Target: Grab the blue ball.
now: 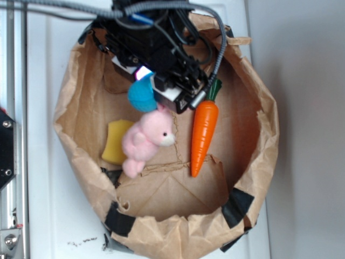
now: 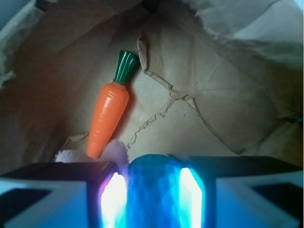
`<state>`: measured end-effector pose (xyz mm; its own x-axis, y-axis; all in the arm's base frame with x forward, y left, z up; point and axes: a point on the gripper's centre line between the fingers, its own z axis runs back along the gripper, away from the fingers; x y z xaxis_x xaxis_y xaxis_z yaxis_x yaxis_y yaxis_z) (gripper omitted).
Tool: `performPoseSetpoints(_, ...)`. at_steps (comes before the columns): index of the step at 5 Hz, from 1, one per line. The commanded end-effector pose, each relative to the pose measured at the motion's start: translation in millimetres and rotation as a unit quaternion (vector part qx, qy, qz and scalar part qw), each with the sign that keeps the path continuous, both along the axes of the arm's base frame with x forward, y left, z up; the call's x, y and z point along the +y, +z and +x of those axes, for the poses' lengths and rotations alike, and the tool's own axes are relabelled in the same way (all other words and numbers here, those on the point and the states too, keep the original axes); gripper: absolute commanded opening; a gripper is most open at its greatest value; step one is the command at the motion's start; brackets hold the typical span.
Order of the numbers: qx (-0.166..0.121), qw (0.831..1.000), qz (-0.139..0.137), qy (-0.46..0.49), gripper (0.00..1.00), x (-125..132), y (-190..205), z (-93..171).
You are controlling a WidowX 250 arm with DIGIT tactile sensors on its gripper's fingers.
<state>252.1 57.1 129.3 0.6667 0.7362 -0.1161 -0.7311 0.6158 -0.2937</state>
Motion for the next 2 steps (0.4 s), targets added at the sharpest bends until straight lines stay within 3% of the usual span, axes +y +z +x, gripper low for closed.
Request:
performPoseSetpoints(1, -0.074, 0.994, 0.071, 0.037, 0.0, 13.5, 30.9, 0.4)
performPoseSetpoints(2, -0.108, 0.988, 0.111, 0.021, 0.0, 9.4, 26.3, -3.9)
